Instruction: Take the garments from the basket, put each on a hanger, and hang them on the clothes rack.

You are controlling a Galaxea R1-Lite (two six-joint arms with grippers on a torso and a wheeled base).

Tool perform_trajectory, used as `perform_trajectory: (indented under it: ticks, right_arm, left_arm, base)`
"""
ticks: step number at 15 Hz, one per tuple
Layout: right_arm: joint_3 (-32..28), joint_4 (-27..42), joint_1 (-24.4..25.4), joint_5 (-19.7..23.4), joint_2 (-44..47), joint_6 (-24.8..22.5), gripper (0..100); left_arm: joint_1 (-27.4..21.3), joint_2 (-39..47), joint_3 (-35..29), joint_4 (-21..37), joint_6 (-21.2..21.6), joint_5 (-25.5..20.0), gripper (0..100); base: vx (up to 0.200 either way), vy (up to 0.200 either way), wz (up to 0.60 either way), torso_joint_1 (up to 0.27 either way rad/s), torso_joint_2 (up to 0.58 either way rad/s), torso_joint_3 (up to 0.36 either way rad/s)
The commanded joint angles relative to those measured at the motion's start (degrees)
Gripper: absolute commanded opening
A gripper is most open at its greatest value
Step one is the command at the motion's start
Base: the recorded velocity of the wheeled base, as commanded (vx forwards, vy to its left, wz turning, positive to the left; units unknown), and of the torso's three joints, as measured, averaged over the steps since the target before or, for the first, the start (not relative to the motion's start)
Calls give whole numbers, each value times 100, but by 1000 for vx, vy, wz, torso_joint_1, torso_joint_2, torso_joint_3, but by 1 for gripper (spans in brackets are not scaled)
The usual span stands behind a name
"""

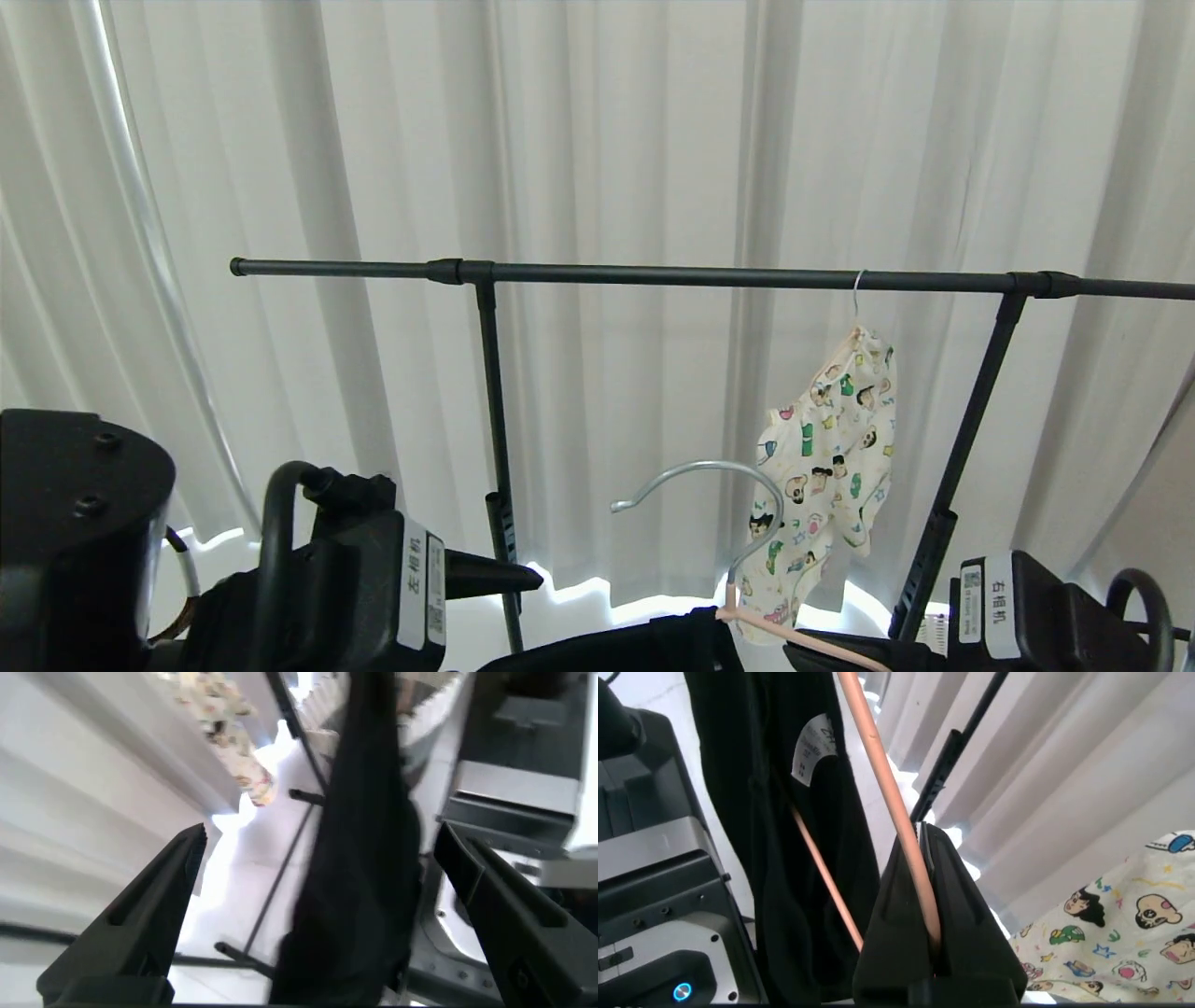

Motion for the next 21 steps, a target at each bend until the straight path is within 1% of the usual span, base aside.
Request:
perform_trajectory:
  ticks: [1, 5, 8, 12, 13, 17, 21]
  right_arm:
    - [-17, -7, 33, 2, 36, -16, 0]
    - [-17, -7, 41, 2, 27, -25, 0]
    - [-35, -16, 156, 2, 27, -34, 0]
    - [-79, -51, 208, 2, 27, -139, 0]
    - [-79, -121, 208, 2, 45, -139, 0]
    - [-79, -323, 208, -7, 124, -139, 0]
    - [-61, -341, 208, -7, 150, -148, 0]
  left_arm:
    - [-59, 267, 18, -6, -7, 4, 100]
    - [-50, 328, 18, -6, -16, 4, 100]
    - [-33, 355, 18, -6, -25, 4, 100]
    - [-33, 390, 1, -6, -130, -5, 100]
    - [-41, 381, 9, -6, -130, -5, 0]
    - [-41, 390, 27, -6, -130, 4, 0]
    - [-41, 390, 27, -6, -130, 4, 0]
  base:
    - [0, 0, 0, 0, 0, 0]
    - [0, 0, 0, 0, 0, 0]
    - [0, 0, 0, 0, 0, 0]
    - [0, 0, 0, 0, 0, 0]
    - [0, 0, 0, 0, 0, 0]
    - [0, 0, 0, 0, 0, 0]
    - [0, 0, 0, 0, 0, 0]
